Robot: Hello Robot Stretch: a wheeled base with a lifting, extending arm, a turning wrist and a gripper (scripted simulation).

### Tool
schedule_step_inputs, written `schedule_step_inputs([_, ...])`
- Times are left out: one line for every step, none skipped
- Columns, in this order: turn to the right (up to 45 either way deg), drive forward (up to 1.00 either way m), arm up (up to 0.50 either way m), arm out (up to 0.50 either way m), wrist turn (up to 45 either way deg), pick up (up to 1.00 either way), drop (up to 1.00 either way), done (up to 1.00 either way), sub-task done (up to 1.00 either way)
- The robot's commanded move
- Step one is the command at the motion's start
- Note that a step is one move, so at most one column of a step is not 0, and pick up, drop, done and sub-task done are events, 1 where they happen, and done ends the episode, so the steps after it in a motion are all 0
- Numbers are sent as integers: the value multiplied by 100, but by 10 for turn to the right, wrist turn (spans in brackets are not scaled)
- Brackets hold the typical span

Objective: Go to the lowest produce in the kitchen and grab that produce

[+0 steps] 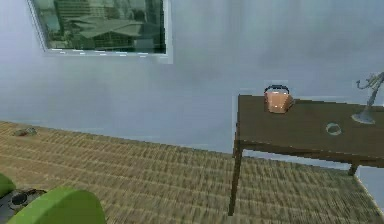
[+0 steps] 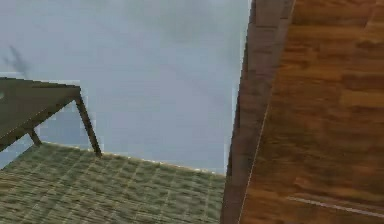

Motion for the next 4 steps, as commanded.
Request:
schedule_step_inputs([0, 100, 0, 0, 0, 0, 0, 0, 0])
schedule_step_inputs([-240, 0, 0, 0, 0, 0, 0, 0, 0])
schedule_step_inputs([0, 10, 0, 0, 0, 0, 0, 0, 0])
schedule_step_inputs([-240, 0, 0, 0, 0, 0, 0, 0, 0])
